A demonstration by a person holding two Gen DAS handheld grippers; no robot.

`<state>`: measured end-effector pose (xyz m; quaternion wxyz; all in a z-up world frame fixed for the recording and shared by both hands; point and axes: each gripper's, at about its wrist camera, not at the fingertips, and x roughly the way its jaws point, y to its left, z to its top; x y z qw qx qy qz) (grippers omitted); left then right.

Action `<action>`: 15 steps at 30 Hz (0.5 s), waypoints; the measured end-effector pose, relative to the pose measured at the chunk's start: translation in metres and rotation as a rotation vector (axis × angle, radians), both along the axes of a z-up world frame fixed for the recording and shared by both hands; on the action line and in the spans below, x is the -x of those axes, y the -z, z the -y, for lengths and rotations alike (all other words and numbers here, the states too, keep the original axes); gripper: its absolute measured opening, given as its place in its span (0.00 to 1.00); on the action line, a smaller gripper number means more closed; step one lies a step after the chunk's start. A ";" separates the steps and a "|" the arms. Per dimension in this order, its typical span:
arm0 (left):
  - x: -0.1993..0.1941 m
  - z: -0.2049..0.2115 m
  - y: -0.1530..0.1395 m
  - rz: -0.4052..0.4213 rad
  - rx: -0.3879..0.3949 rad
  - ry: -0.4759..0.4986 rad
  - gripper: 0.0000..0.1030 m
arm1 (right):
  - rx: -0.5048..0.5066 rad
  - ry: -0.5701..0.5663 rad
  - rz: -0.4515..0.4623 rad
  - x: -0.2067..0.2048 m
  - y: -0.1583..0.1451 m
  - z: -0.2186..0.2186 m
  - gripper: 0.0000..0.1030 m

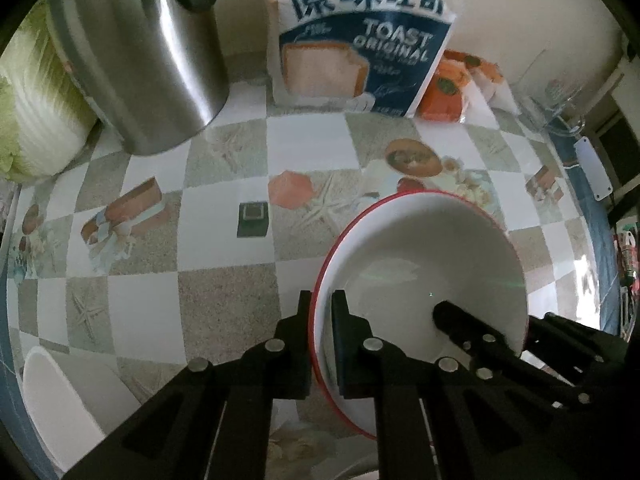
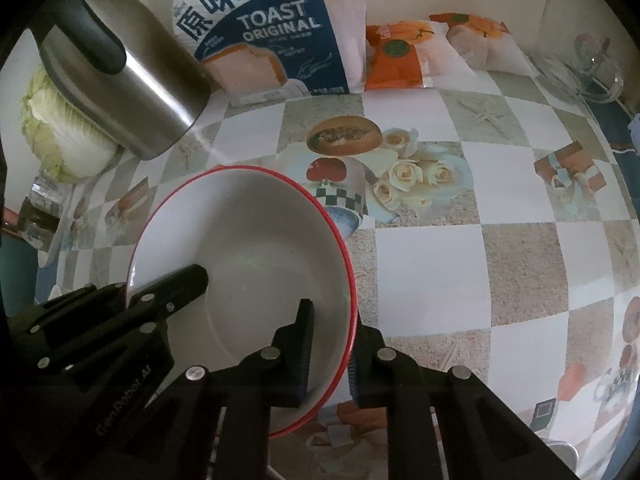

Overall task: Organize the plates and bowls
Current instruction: 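Lift the red-rimmed bowl with both tools and carry it over the basin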

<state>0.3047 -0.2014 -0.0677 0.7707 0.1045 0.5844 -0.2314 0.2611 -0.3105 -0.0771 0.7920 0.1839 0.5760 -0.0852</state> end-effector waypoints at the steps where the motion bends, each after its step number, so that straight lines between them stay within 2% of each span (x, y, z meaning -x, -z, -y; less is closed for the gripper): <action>1: 0.001 0.001 -0.006 0.013 0.006 0.000 0.08 | -0.005 0.001 0.002 0.000 0.000 0.000 0.16; 7: 0.003 0.002 -0.039 0.079 0.035 0.002 0.09 | 0.000 0.013 0.059 0.007 -0.024 0.006 0.16; 13: 0.015 -0.009 -0.087 0.164 0.079 -0.012 0.09 | 0.008 0.022 0.141 0.016 -0.066 0.006 0.16; 15: 0.019 -0.015 -0.095 0.174 0.096 -0.027 0.09 | 0.029 0.013 0.167 0.022 -0.082 0.000 0.16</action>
